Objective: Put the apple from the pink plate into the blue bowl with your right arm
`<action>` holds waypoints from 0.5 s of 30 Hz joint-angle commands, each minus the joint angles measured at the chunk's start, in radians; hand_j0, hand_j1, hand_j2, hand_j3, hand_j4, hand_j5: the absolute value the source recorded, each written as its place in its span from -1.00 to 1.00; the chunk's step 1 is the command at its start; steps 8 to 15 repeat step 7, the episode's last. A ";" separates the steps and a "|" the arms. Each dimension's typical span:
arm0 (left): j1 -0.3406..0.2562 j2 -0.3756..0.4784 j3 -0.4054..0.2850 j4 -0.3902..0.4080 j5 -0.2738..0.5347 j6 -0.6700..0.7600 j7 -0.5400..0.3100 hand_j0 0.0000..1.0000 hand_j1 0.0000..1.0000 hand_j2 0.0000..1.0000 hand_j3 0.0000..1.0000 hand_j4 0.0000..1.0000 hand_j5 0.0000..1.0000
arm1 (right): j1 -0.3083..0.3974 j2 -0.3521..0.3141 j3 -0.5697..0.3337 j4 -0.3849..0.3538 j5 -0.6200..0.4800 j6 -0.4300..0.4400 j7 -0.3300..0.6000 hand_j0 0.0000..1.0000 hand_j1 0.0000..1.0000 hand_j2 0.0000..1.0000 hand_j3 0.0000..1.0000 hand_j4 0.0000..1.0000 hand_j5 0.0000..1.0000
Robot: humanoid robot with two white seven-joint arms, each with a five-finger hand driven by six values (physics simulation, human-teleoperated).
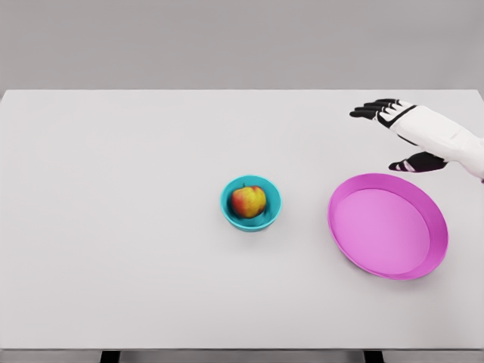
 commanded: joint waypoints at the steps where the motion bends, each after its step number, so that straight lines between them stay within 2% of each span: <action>1: 0.000 0.000 0.000 0.000 0.000 0.000 0.000 1.00 1.00 1.00 1.00 1.00 1.00 | 0.002 0.013 -0.008 0.006 -0.006 0.003 -0.001 1.00 1.00 1.00 1.00 1.00 1.00; 15: 0.000 0.000 -0.002 0.000 -0.001 -0.003 0.000 1.00 1.00 1.00 1.00 1.00 1.00 | 0.018 0.011 -0.014 0.013 -0.005 0.003 -0.001 1.00 1.00 1.00 1.00 1.00 1.00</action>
